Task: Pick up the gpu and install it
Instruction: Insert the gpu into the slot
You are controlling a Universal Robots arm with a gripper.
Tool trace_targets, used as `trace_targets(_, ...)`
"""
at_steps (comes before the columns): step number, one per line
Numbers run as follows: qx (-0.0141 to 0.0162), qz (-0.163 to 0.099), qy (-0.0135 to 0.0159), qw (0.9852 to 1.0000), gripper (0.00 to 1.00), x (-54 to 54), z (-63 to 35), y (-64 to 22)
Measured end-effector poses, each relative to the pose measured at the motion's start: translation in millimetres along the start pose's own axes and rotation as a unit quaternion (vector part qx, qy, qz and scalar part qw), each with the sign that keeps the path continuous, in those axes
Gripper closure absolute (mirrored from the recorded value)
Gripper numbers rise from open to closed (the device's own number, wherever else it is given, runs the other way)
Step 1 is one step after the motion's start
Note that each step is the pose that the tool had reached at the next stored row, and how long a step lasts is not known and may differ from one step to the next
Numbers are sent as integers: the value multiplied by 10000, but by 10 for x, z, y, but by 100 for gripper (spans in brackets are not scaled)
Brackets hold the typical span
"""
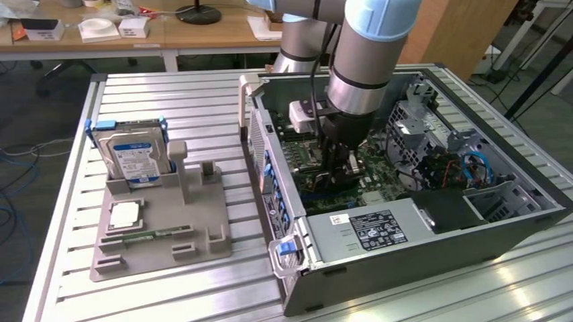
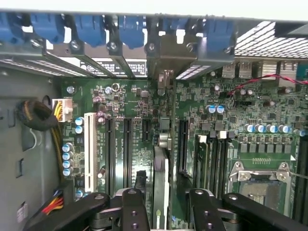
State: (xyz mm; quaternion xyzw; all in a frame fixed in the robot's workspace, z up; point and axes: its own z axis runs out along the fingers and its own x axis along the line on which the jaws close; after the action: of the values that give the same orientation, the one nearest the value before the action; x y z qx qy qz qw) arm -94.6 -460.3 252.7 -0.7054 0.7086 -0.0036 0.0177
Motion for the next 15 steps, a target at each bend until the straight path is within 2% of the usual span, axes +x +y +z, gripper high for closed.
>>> trace_targets(7,0,0,0,10000,61,-5,-252,-8)
trace_targets(15,0,0,0,10000,61,-5,-262,-8)
